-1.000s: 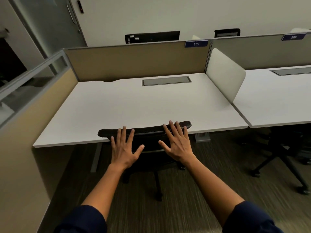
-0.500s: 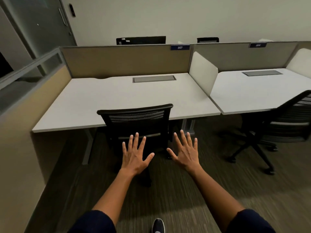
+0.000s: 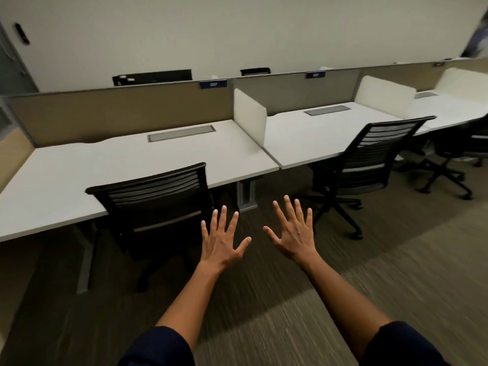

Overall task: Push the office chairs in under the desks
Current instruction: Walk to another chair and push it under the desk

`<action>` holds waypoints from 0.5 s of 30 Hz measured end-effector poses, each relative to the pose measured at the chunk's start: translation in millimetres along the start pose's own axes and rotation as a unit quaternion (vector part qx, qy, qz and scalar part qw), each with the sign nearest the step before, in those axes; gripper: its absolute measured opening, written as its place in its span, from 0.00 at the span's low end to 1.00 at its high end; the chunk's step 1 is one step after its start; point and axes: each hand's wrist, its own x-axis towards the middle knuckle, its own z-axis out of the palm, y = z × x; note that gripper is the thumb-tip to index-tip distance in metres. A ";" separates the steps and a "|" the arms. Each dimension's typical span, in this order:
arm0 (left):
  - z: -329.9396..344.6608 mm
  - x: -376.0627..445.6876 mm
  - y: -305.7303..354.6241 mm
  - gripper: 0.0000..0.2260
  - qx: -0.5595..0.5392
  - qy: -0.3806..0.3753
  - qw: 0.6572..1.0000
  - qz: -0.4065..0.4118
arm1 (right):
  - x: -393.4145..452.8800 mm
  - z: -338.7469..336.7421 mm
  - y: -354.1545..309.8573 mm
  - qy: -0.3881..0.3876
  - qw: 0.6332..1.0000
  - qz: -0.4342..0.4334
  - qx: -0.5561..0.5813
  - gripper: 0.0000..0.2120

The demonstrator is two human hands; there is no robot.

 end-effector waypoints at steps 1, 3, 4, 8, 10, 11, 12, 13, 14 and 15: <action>2.9 6.6 14.4 0.37 0.002 -0.004 1.000 0.012 | -1.9 -2.9 14.5 0.005 1.000 0.010 0.002 0.40; 11.3 20.5 44.7 0.37 0.012 -0.012 0.999 0.040 | -6.1 -6.5 45.2 0.014 0.999 0.033 0.007 0.40; 16.5 27.9 61.0 0.37 0.017 -0.015 0.998 0.054 | -8.5 -7.1 62.2 0.017 0.999 0.047 0.010 0.40; 42.4 63.6 132.2 0.37 0.031 -0.030 0.994 0.101 | -16.8 -3.0 140.2 0.022 0.995 0.099 0.018 0.40; 57.2 83.8 170.8 0.36 0.037 -0.038 0.991 0.125 | -18.0 0.2 183.5 0.022 0.993 0.117 0.014 0.40; 65.5 95.5 193.7 0.36 0.040 -0.044 0.989 0.136 | -16.8 1.6 208.9 0.020 0.992 0.125 0.010 0.40; 74.0 107.2 216.7 0.37 0.042 -0.051 0.987 0.146 | -14.9 2.1 233.8 0.019 0.991 0.134 0.007 0.40; 82.6 120.1 241.3 0.37 0.046 -0.055 0.985 0.158 | -11.9 1.8 260.3 0.017 0.989 0.144 0.006 0.40; 90.3 132.6 265.4 0.37 0.048 -0.059 0.983 0.168 | -8.5 0.7 286.1 0.017 0.988 0.153 0.006 0.40; 96.0 143.5 284.9 0.37 0.049 -0.058 0.981 0.177 | -5.4 -0.7 306.7 0.019 0.987 0.158 0.004 0.40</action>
